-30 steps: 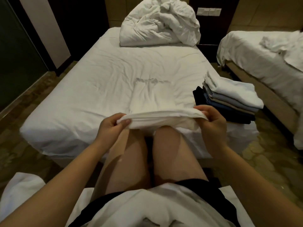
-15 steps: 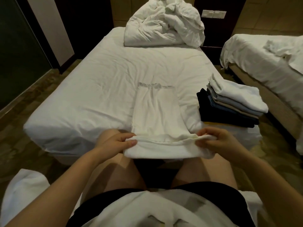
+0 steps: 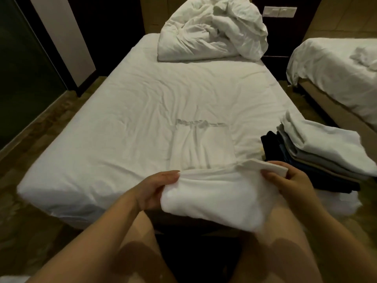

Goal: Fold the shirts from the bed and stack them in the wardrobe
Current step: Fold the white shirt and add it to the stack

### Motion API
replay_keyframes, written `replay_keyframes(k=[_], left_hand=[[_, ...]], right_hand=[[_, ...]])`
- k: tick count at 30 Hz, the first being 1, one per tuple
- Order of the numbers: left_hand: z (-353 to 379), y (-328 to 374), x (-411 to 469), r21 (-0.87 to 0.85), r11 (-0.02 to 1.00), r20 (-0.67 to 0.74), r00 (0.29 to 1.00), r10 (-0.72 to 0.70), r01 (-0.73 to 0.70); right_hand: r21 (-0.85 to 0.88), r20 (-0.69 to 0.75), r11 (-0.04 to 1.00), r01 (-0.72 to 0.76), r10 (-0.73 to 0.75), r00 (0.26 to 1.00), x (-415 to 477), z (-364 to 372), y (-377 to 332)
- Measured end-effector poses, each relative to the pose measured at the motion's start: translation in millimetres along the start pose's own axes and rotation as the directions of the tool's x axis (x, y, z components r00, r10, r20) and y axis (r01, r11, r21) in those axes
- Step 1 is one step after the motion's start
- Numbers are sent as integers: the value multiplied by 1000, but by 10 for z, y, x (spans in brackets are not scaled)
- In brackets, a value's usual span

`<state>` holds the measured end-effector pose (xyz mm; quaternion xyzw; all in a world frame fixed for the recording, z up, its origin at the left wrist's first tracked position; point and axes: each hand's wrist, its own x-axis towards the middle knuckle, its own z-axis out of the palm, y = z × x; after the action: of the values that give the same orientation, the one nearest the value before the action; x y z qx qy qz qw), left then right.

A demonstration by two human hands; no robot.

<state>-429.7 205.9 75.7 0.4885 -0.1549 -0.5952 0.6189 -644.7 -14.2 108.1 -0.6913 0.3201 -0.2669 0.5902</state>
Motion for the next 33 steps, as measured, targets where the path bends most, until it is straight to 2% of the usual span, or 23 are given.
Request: replay_keyframes(k=[3, 7, 9, 11, 13, 15, 17, 19, 25, 29, 33], left_hand=[[-70, 384, 418, -54, 998, -4, 1000, 18, -18], [-391, 989, 1289, -153, 986, -129, 990, 51, -71], [-646, 1093, 1750, -263, 964, -207, 978, -10, -46], [-919, 976, 2157, -376, 926, -279, 951, -131, 17], [-1169, 724, 2427, -400, 916, -329, 926, -185, 41], [-1311, 537, 2582, -390, 921, -346, 923, -170, 24], [-1359, 490, 2629, -339, 940, -364, 918, -155, 24], [-1396, 443, 2628, -282, 959, -389, 913, -120, 6], [-1155, 433, 2434, -40, 998, -419, 907, 25, -46], [-982, 179, 2018, 38, 999, -421, 906, 51, -39], [-844, -152, 1600, 226, 974, -428, 900, 78, 23]], right_hand=[[93, -19, 995, -25, 27, 999, 582, 120, -19], [131, -56, 991, -23, 31, 998, 1849, 506, -25], [74, -72, 992, -100, 105, 992, 2502, 749, 243], [-34, -41, 965, -261, 260, 965, 2969, 964, 704], [-50, -33, 907, -418, 417, 908, 3165, 1110, 1118], [-103, -142, 881, -461, 446, 884, 3271, 1157, 1378], [-124, -206, 891, -437, 408, 889, 3345, 1165, 1508], [-112, -211, 906, -407, 379, 901, 3361, 1171, 1535], [113, -66, 866, -487, 495, 866, 3139, 1003, 1457], [45, -57, 865, -499, 501, 863, 2640, 897, 1431], [-64, -27, 877, -477, 476, 879, 1966, 815, 1430]])
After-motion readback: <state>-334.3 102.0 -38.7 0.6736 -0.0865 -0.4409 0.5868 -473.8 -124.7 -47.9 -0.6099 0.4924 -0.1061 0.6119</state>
